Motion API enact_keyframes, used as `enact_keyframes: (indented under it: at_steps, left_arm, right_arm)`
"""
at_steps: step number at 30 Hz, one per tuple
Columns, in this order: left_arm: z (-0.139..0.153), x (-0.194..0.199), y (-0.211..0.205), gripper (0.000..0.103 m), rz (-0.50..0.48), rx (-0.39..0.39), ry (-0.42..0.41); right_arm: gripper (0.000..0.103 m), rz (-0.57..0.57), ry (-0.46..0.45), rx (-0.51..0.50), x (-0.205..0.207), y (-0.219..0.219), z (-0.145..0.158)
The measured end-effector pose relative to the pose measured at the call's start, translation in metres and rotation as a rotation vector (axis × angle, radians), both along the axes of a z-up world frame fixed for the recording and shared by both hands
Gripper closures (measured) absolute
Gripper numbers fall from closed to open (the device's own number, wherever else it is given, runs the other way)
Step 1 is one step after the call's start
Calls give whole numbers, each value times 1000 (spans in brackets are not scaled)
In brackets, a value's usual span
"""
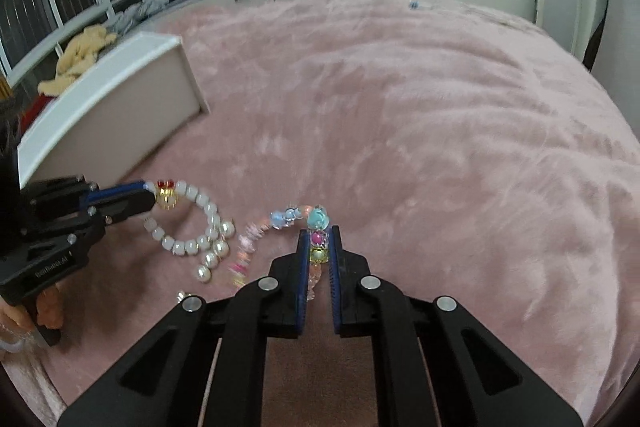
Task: Organize jewelry
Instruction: 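Grasp the pearl bracelet with the left tool while the right grasps the beaded bracelet, then carry both bracelets into the white box and open both tools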
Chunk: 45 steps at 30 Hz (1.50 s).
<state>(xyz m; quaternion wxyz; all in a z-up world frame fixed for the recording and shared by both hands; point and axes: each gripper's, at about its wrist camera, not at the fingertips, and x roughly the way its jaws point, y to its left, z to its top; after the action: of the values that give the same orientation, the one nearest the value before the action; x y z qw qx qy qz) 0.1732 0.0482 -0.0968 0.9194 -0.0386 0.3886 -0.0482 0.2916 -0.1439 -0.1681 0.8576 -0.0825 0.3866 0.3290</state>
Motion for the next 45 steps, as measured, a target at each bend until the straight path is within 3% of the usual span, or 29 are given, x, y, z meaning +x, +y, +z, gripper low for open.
enact_keyframes:
  at_steps: [15,23,30,37,45]
  left_arm:
    - [63,-33,3,88,16,-13,-108]
    - [107,-57,20,88,32,-43,-187]
    - [137,-79,68,88,139,-95,-241]
    - [144,-92,118,88,262,-121,-239]
    - [124,-88,150,88,351,-56,-155]
  right_arm:
    - [93,14,-89,212,-18,-1,82]
    - [93,69,-137,271,-30,29,119]
    - [93,151,-167,287,-40,79,140]
    - [93,228,-181,280,-44,134,149]
    - [93,278,-149,256,-44,188,135]
